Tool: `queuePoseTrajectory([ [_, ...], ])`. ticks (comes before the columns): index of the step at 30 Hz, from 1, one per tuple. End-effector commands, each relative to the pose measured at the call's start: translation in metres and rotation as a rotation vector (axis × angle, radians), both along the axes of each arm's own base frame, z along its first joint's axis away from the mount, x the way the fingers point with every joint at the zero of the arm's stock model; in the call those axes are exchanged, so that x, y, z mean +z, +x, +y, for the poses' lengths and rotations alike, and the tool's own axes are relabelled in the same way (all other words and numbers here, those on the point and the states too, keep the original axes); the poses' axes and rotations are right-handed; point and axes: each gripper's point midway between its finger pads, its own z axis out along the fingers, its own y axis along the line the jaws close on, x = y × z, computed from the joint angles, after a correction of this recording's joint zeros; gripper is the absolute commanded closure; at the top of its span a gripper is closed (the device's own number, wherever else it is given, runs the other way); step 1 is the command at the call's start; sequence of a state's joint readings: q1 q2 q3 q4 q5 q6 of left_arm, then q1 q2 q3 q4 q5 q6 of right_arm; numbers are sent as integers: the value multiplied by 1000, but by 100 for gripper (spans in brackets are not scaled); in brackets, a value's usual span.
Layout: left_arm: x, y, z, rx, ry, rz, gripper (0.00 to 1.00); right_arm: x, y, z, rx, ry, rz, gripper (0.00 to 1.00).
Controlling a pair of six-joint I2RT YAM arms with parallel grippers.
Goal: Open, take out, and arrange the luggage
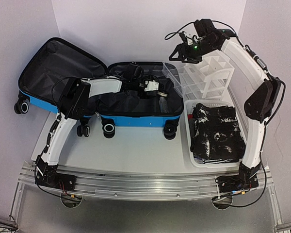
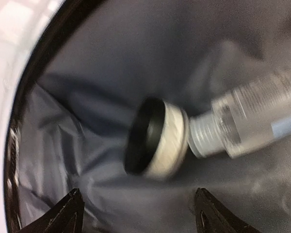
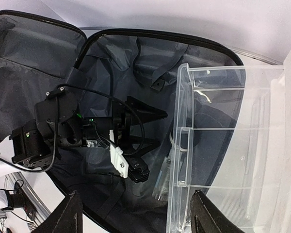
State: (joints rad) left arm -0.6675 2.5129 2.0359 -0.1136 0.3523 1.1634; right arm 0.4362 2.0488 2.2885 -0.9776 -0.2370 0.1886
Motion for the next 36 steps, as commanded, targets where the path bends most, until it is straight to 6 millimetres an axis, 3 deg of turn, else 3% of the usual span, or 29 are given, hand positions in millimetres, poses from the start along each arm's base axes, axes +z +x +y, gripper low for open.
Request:
queuePoseTrajectory([
  [1, 19, 6, -24, -117, -32, -132, 22, 21, -9, -5, 3, 33, -39, 38],
  [6, 1, -1, -36, -179, -18, -140, 29, 22, -13, -7, 0, 29, -43, 38],
  [13, -48, -27, -27, -314, 92, -133, 34, 26, -16, -11, -4, 20, -57, 38],
  [18, -57, -16, -37, -305, 110, -190, 42, 25, -16, -8, -1, 34, -46, 38],
  [21, -73, -13, -34, -319, 161, -232, 39, 27, -18, -9, 1, 35, -47, 38],
  [23, -70, -8, -35, -289, 154, -224, 33, 28, -19, -9, 3, 36, -49, 38],
  [25, -53, -6, -36, -231, 110, -133, 28, 26, -20, -10, 0, 32, -44, 38],
  [30, -32, -15, -31, -114, 18, 115, 20, 20, -19, -10, -10, 35, -25, 38],
  [36, -35, -10, -34, 122, -121, 440, 18, 22, -19, -8, -9, 45, -25, 38],
])
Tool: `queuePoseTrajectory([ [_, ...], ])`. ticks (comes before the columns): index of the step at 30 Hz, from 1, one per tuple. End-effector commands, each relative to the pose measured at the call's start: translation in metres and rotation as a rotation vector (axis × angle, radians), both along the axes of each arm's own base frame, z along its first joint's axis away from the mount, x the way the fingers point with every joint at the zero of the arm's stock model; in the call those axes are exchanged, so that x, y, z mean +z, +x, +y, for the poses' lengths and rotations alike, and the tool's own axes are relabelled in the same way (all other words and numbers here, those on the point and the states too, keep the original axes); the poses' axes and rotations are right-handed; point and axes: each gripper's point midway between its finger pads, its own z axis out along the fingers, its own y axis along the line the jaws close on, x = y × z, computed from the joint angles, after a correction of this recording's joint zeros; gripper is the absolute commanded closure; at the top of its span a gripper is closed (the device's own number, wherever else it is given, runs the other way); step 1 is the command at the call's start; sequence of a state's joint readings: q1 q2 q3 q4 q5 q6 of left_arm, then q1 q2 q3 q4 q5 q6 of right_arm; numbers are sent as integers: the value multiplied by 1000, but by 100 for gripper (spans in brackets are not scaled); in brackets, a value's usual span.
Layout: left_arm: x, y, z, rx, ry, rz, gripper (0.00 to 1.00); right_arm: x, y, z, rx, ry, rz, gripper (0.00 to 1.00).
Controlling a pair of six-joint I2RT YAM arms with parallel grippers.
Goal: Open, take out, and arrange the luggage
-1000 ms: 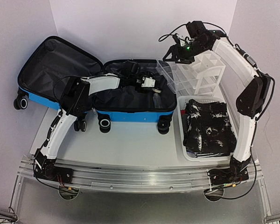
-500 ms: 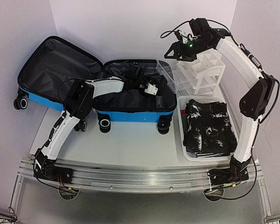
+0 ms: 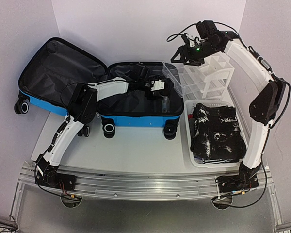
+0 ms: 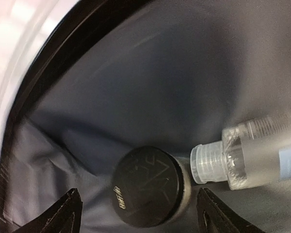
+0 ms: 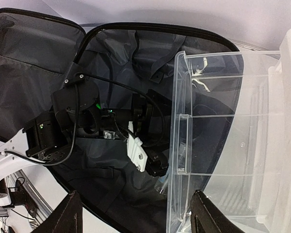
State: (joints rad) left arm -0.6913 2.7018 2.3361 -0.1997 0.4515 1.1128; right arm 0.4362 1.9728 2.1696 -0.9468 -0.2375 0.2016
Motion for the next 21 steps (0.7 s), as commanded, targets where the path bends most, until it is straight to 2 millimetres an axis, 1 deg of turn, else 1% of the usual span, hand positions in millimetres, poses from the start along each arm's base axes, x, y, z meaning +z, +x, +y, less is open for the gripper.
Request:
queuePoseTrajectory([
  [1, -31, -11, 5, 208, -28, 416, 18, 25, -5, -2, -1, 43, -44, 38],
  [4, -37, -1, 1, 280, -34, 391, 16, 26, -6, -3, -4, 42, -43, 38],
  [5, -34, 2, -1, 289, -40, 387, 15, 26, -7, -3, -5, 43, -43, 38],
  [7, -36, 5, -1, 312, -30, 388, 13, 28, -7, -4, -7, 46, -45, 38],
  [10, -58, -3, 3, 289, 69, 356, 12, 30, -8, -4, -9, 48, -49, 38],
  [12, -82, -8, 12, 266, 147, 331, 13, 30, -9, -5, -12, 44, -48, 38],
  [14, -97, -15, 19, 226, 212, 321, 15, 28, -10, -6, -14, 41, -44, 38],
  [16, -99, -22, 19, 182, 230, 323, 20, 26, -11, -7, -17, 39, -38, 38],
  [21, -91, -38, 14, 103, 219, 371, 30, 27, -13, -7, -18, 42, -38, 38],
])
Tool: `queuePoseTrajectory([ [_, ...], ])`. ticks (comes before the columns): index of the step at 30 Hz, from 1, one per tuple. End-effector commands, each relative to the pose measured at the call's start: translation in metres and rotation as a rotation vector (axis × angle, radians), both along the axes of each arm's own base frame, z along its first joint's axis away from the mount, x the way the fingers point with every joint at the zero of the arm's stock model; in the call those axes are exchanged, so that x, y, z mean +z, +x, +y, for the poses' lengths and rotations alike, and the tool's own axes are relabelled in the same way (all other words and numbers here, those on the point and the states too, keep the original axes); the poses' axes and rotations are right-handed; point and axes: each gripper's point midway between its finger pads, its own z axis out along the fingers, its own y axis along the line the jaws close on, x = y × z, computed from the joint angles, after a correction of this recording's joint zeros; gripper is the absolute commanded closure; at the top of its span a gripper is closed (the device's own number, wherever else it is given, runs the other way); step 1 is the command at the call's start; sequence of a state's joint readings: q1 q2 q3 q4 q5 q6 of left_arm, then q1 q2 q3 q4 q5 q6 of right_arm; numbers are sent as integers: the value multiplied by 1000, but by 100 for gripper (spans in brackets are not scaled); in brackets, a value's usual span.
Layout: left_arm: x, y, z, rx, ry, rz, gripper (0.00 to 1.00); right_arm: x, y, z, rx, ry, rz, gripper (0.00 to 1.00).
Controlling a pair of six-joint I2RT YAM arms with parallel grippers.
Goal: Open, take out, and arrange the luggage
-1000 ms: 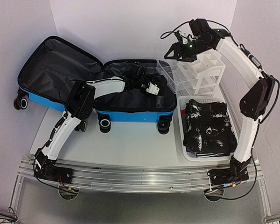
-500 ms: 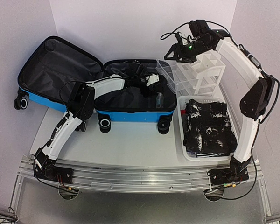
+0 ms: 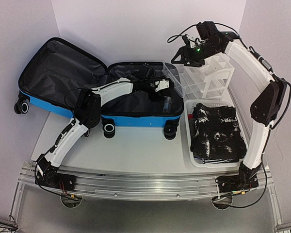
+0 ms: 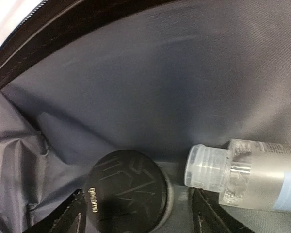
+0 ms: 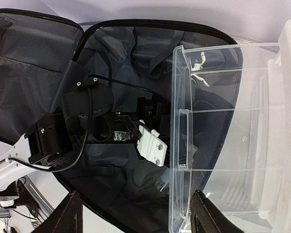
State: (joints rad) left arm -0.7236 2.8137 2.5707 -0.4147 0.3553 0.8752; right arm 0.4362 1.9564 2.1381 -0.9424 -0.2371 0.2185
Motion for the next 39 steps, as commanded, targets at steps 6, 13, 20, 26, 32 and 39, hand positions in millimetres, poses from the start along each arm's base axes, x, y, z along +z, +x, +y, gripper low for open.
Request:
queuePoseTrajectory([
  [6, -70, -30, 26, -70, 175, 122, 44, 37, -11, -10, -17, 31, -74, 38],
  [13, -47, 21, 28, 11, 164, -166, 55, 37, -13, -9, -16, 40, -66, 39],
  [20, -34, 37, 49, 50, 146, -162, 70, 40, -15, -12, -23, 38, -76, 39],
  [26, -14, 47, 60, 64, 110, -198, 91, 39, -15, -11, -24, 43, -69, 39],
  [32, 14, 63, 62, 113, 32, -207, 100, 42, -15, -10, -27, 52, -72, 39],
  [39, 22, 55, 53, 178, -96, 49, 48, 45, -14, -9, -37, 70, -71, 39],
])
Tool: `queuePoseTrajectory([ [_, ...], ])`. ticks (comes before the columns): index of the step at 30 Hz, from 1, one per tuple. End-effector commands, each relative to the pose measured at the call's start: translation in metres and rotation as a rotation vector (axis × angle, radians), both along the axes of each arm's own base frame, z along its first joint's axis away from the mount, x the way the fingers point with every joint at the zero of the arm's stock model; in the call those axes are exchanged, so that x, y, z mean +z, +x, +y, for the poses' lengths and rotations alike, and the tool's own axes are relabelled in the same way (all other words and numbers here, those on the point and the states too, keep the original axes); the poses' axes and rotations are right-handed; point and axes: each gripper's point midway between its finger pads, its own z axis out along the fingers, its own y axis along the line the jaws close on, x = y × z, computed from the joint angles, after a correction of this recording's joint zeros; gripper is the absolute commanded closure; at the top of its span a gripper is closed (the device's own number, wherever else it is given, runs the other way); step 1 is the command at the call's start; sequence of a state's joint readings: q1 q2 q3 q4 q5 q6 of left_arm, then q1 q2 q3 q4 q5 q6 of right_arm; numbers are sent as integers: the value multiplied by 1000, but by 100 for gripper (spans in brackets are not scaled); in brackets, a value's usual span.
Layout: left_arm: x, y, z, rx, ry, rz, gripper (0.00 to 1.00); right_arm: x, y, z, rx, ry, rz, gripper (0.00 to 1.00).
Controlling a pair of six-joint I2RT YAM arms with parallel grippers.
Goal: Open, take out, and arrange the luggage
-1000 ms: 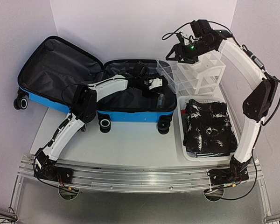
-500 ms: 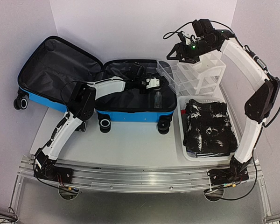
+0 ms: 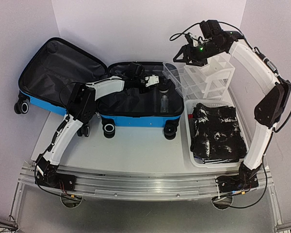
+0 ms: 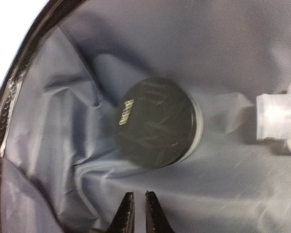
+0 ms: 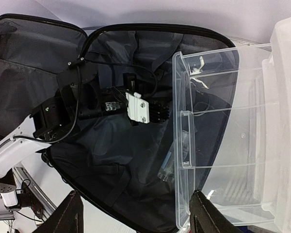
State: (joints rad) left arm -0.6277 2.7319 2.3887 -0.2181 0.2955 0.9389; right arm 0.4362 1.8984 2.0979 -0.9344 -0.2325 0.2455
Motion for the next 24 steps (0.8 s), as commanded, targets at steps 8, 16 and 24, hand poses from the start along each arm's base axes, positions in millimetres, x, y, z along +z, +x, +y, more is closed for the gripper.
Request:
queuePoseTrajectory([
  [8, 5, -8, -14, 224, -279, 471, 23, 31, -3, -2, -22, 62, -55, 40],
  [16, 35, -14, -18, 252, -407, 579, 23, 37, 4, 4, -59, 71, -72, 42],
  [24, 133, -2, 62, 301, -488, 602, 16, 34, 9, 71, -65, 25, -139, 44],
])
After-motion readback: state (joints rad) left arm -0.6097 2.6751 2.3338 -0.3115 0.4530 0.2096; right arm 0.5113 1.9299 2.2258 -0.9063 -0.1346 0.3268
